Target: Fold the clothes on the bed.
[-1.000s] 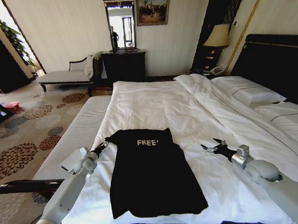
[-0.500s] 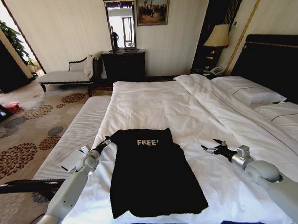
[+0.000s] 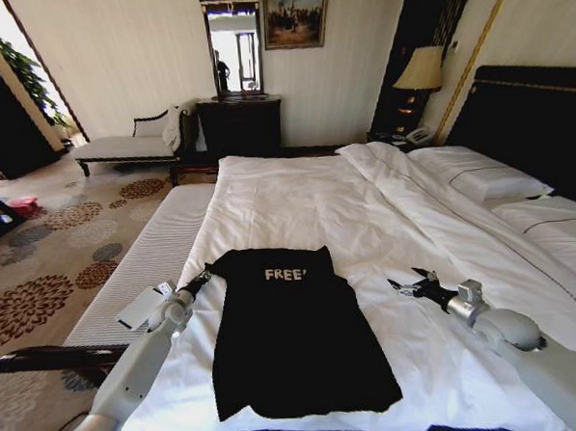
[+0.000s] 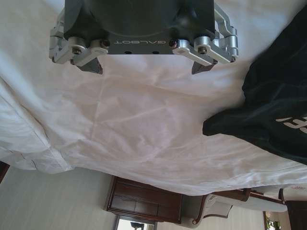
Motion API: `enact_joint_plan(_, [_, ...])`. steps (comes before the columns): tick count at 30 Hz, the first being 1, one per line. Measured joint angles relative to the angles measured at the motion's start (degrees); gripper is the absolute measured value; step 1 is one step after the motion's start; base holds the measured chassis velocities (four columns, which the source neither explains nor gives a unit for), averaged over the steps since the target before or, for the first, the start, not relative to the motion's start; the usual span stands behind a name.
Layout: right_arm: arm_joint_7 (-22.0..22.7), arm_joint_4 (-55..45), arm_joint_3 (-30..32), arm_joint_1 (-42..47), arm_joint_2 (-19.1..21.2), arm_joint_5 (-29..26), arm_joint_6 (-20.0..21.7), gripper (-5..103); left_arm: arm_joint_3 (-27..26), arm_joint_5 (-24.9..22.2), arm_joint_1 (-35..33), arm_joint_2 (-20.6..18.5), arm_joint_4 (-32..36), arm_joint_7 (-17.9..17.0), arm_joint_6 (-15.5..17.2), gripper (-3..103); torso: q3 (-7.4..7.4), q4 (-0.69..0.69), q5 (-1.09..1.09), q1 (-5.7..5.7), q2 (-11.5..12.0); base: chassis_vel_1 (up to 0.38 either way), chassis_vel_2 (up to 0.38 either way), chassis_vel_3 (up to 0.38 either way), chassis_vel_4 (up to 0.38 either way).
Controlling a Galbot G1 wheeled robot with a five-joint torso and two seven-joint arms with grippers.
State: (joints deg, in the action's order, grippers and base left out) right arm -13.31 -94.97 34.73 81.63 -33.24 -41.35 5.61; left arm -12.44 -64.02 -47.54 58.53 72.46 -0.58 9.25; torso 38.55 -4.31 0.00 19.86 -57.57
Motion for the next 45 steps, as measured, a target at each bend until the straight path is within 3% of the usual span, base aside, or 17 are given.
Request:
enact_joint_plan(3, [0.0,0.0,0.2,0.2,-0.1,0.0,-0.1,100,0.0,0.0,0.5,0.1,-0.5,0.0,-0.1,4,0.0,-0.01,0.0,0.0,0.0,0.0,0.0,0.0,0.0])
enact_joint_plan(5, [-0.1,-0.1,0.2,0.3,-0.1,0.0,-0.1,100,0.0,-0.1,0.5,-0.1,0.0,0.0,-0.1,1,0.0,0.0,0.0,0.0,0.0,0.0,0.0,0.0,0.0])
enact_joint_plan(22, [-0.2,-0.2,0.1,0.0,-0.7,0.1,-0.1,100,1.0,0.8,0.1,-2.7,6.9,-2.9,0.5,1,0.0,-0.01,0.01,0.0,0.0,0.0,0.0,0.0,0.0])
enact_joint_plan(37, [-0.7,0.1,0.3,0.2,-0.8,0.7,-0.7,100,6.6,3.6,1.6,-3.7,13.9,-6.4,1.9,1,0.0,0.0,0.0,0.0,0.0,0.0,0.0,0.0,0.0])
enact_joint_plan(45, [-1.1,0.5,0.3,0.2,-1.3,1.1,-1.1,100,11.7,3.3,6.4,-2.9,14.3,-9.0,2.4,1,0.0,0.0,0.01,0.0,0.0,0.0,0.0,0.0,0.0])
